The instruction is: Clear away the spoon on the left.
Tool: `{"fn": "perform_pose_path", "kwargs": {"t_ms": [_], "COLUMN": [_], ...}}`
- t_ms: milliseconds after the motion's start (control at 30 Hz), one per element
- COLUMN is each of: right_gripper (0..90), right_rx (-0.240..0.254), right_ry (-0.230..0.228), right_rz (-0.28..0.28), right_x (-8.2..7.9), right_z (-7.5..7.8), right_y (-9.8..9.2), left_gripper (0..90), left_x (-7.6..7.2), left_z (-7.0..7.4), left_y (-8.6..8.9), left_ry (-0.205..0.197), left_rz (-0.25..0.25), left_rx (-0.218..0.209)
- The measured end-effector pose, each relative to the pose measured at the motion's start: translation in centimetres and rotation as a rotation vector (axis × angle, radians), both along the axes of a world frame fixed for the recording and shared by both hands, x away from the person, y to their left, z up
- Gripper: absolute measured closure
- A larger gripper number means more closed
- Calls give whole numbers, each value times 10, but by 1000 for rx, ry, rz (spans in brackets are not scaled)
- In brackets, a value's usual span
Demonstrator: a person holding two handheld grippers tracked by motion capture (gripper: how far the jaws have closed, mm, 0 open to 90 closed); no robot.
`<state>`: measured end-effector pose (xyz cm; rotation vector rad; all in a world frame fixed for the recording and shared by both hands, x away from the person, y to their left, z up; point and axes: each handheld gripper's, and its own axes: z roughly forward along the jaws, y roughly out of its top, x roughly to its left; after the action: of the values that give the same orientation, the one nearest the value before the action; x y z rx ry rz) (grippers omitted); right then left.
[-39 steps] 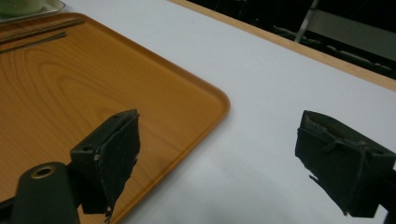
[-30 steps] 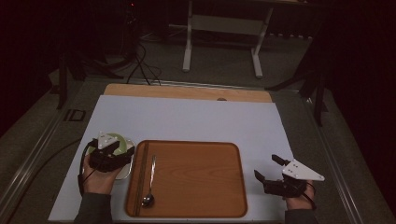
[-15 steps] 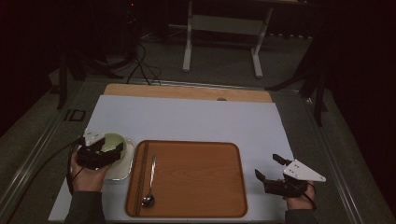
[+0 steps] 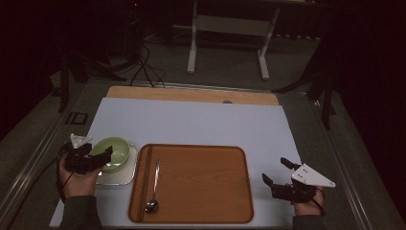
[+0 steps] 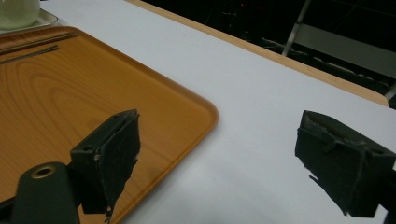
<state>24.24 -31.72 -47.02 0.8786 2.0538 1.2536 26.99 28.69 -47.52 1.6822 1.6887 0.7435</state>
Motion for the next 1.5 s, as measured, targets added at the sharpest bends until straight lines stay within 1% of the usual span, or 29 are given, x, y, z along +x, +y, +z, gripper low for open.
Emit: {"fn": "perform_pose_path", "kwargs": {"t_ms": [100,200,333,367,533,667,767,867,1033,1133,1267,1333,1400,1500], "right_gripper": [134,135,135,135,135,135,135,135,135,135,135,135,135,135], "right_rx": [-1,-2,-1,-2,-3,-2,-4,-3,-2,-1,-3,-2,-1,-2], "right_ry": [0,-3,-3,-3,-2,-3,-3,-2,-2,0,-1,-2,-1,-1], "right_rz": [0,1,1,2,1,1,2,2,2,0,3,3,2,2], "right_x": [0,0,0,0,0,0,0,0,0,1,0,0,0,1], "right_z": [0,0,0,0,0,0,0,0,0,0,0,0,0,0], "right_y": [0,0,1,1,1,1,1,2,2,1,2,2,2,2], "left_gripper": [280,278,274,275,275,278,292,322,377,439,516,554,588,628], "left_x": [2,3,4,4,4,4,3,3,6,7,7,8,9,10], "left_z": [-6,-11,-17,-18,-23,-24,-26,-29,-32,-33,-33,-34,-35,-36], "left_y": [5,9,14,15,19,20,22,21,20,19,19,19,20,22], "left_ry": [18,40,61,64,84,90,101,119,139,154,161,176,181,192], "left_rz": [25,40,62,67,85,94,102,101,87,84,78,81,77,87], "left_rx": [-10,-16,-36,-45,-63,-73,-101,-126,-134,-139,-156,-161,-184,-197]}}
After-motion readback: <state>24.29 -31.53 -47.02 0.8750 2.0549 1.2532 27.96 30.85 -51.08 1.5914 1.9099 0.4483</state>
